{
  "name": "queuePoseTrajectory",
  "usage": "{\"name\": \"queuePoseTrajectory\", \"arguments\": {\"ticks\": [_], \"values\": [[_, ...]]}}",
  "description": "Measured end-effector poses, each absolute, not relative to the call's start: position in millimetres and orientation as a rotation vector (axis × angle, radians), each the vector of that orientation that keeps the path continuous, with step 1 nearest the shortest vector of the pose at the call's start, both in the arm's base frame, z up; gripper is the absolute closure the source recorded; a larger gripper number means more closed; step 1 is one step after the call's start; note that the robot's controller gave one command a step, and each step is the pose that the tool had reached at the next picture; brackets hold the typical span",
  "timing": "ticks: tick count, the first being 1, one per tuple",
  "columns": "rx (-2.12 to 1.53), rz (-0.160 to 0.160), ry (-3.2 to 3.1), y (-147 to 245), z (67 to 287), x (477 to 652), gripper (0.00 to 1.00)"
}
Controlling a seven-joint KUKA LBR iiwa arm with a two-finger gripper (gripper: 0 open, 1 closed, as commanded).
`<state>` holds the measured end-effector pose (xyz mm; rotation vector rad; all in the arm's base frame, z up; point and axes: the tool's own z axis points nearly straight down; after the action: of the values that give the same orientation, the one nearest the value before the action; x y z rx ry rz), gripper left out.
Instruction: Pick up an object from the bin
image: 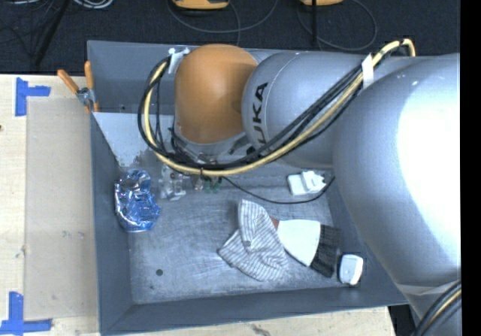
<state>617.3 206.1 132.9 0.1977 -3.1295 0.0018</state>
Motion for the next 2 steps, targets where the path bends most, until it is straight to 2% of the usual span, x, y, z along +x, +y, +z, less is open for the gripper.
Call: {"name": "queuePoseTrajectory", "arguments": {"ticks": [1, 2], "values": [[0.183, -0.004, -3.144, 207.6, 158.1, 619.1, 1.00], [0.193, 0.000, -3.134, 210.3, 165.6, 619.2, 1.00]]}}
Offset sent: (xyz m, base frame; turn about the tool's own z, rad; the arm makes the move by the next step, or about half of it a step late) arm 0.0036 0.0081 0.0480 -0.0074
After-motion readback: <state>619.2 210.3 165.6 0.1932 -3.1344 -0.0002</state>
